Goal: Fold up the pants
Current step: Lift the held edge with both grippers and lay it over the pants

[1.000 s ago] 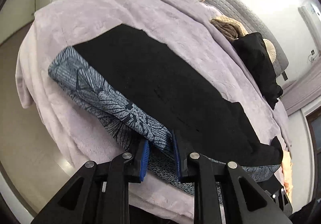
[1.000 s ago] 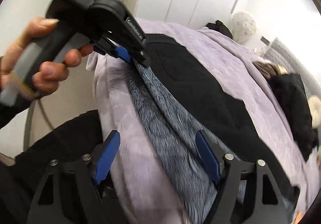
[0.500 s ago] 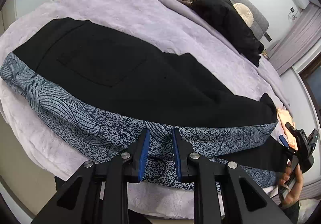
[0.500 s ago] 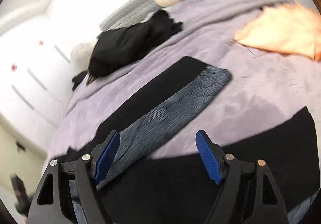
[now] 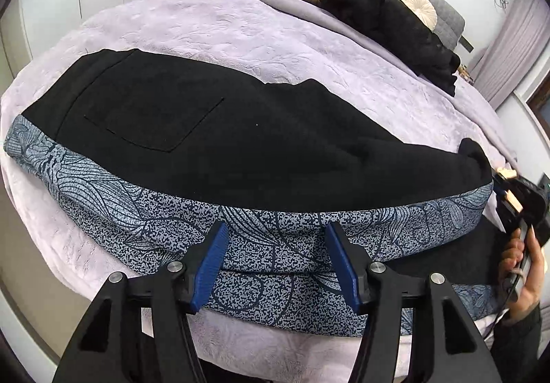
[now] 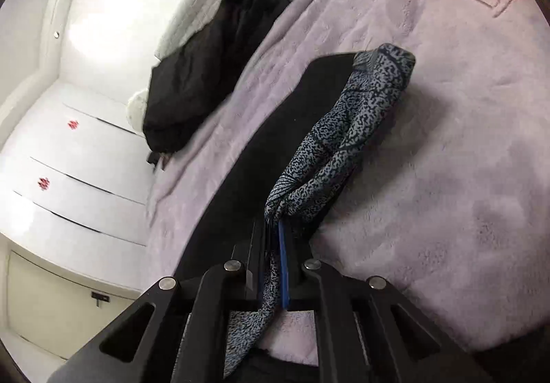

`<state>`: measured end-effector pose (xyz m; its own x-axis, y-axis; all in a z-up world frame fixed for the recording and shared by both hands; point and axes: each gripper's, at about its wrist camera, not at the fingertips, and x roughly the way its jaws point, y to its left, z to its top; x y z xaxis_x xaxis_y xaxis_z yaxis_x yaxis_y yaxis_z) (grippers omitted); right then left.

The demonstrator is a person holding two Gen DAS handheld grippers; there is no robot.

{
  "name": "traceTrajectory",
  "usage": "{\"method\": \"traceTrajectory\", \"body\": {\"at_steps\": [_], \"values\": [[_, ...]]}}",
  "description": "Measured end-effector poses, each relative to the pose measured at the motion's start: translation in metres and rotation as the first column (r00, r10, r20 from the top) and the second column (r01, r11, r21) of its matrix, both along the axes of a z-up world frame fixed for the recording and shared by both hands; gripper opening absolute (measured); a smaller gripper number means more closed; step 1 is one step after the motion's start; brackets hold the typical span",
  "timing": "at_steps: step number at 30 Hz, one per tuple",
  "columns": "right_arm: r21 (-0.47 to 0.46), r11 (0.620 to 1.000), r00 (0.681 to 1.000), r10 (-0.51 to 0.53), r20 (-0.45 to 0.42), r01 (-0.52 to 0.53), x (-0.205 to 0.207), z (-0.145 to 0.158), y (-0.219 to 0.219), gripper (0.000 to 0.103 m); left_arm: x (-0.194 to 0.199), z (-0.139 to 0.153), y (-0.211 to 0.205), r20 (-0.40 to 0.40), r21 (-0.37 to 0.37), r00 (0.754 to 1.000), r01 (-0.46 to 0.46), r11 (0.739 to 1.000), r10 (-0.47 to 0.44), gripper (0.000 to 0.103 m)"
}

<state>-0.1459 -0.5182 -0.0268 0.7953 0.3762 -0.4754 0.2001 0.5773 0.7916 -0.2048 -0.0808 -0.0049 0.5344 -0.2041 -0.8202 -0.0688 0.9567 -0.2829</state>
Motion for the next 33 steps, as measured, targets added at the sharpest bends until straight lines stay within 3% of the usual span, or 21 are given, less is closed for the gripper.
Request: {"method": "traceTrajectory", "body": {"at_steps": [3,7,9,11,13,17,19,21,23,24,27,30,33], "values": [[-0.076,0.997,0.997,-0.009,0.074,0.015,-0.028,0.028,-0.001,0.008,0.003,0.000,0.004,0.003,-0.041,1.000,-0.007,0.999,0.007,0.060],[-0.151,0.988,0.994,0.009,0.105,0.007,-0.045,0.042,0.004,0.008,0.012,-0.006,-0.004,-0.009,0.004,1.000,-0.008,1.000,0.008,0.060],[-0.107,0.994,1.000,0.001,0.011,0.000,-0.032,0.023,0.002,0.017,0.014,-0.006,-0.008,-0.010,0.017,1.000,-0.005,1.000,0.006,0.065],[0.004,1.000,0.997,-0.005,-0.083,0.005,-0.020,-0.012,-0.006,0.045,0.014,-0.006,-0.008,-0.009,0.013,1.000,0.001,1.000,-0.001,0.065],[-0.002,1.000,0.997,-0.006,-0.071,0.006,-0.019,-0.016,-0.004,0.045,0.013,-0.006,-0.005,-0.009,0.004,1.000,0.006,1.000,-0.006,0.065],[-0.064,0.998,0.994,-0.011,-0.108,0.004,-0.012,-0.010,0.007,0.063,0.015,-0.006,-0.006,-0.014,0.018,1.000,0.009,1.000,-0.008,0.065],[-0.072,0.997,0.993,-0.039,-0.116,0.031,-0.001,-0.012,0.009,0.065,0.015,-0.006,-0.008,-0.010,0.028,1.000,0.005,1.000,-0.005,0.065],[-0.048,0.999,0.994,-0.025,-0.106,0.020,0.008,-0.018,0.005,0.065,0.015,-0.007,-0.011,-0.006,0.035,1.000,0.010,0.999,-0.010,0.065],[-0.019,0.999,0.994,-0.028,-0.104,0.026,0.014,-0.022,0.002,0.039,0.015,-0.007,-0.010,-0.006,0.034,1.000,0.019,0.999,-0.019,0.065],[-0.006,1.000,0.995,-0.030,-0.094,0.029,0.013,-0.020,0.002,0.015,0.014,-0.007,-0.009,-0.008,0.028,1.000,0.022,0.999,-0.021,0.065],[-0.091,0.994,0.998,-0.058,-0.031,0.055,-0.012,0.004,0.004,0.009,0.013,-0.007,-0.005,-0.014,0.011,1.000,0.021,1.000,-0.021,0.065],[-0.226,0.970,0.996,-0.077,0.037,0.084,-0.047,0.049,0.012,0.009,0.014,0.000,-0.001,-0.023,0.001,1.000,0.014,1.000,-0.014,0.065],[-0.328,0.939,0.990,-0.067,0.126,0.105,-0.094,0.107,0.027,0.009,0.010,0.022,0.002,0.023,-0.036,0.999,0.031,0.999,-0.030,0.065]]}}
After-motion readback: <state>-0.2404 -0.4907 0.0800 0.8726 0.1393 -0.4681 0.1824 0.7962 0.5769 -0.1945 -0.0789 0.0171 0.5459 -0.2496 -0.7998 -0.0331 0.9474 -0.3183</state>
